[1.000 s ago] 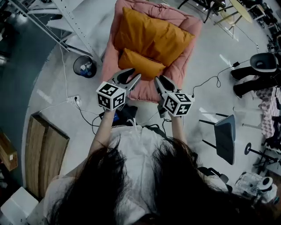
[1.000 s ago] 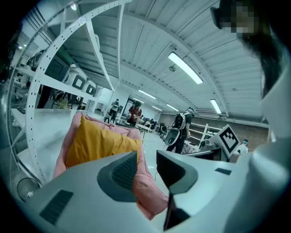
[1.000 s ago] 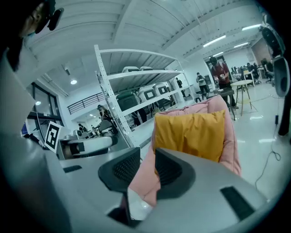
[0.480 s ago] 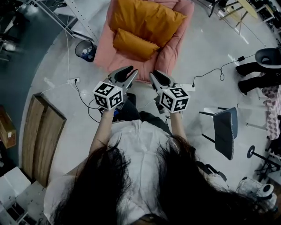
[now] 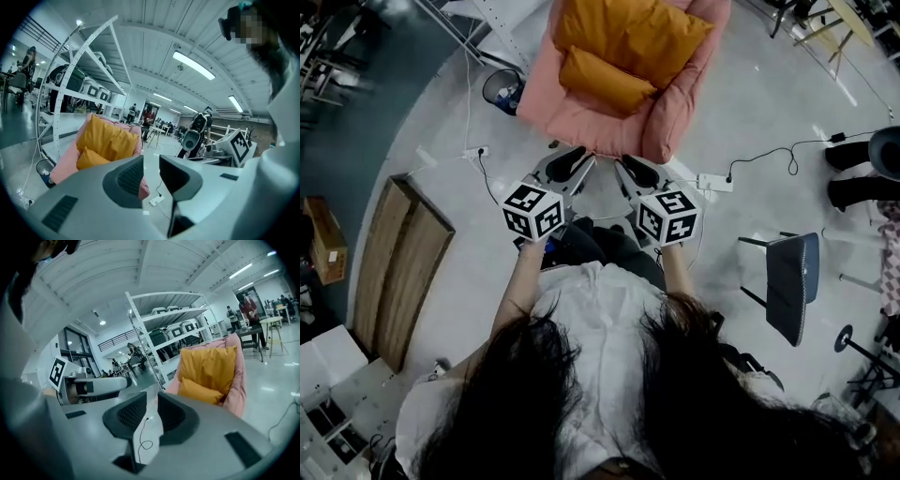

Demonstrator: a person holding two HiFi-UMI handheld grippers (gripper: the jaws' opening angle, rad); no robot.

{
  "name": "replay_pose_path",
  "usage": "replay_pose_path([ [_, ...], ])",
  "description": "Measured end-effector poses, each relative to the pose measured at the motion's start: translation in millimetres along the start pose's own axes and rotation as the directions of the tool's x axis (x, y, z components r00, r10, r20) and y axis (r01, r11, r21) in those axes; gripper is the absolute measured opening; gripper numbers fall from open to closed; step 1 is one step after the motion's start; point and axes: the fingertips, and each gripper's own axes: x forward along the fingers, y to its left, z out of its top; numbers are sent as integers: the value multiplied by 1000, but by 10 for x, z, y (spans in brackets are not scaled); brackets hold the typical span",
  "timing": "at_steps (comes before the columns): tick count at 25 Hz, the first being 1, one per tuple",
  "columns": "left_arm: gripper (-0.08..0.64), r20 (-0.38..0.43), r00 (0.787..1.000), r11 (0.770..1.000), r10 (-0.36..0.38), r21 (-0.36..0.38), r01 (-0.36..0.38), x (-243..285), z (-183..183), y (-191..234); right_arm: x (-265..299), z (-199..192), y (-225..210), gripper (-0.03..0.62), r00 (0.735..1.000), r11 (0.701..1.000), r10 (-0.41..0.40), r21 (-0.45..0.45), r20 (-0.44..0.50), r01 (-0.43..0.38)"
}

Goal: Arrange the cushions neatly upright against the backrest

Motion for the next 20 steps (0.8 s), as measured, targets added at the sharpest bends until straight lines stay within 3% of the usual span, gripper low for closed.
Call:
replay_pose_path([
  [12, 117, -46, 997, 998, 57, -5, -57, -557, -386, 6, 69, -324, 471, 84, 998, 999, 51, -5, -42, -51],
  [20, 117, -30, 999, 999, 33, 19, -32, -1112, -547, -113, -72, -501, 949, 83, 1000, 999, 11, -40, -26, -12],
])
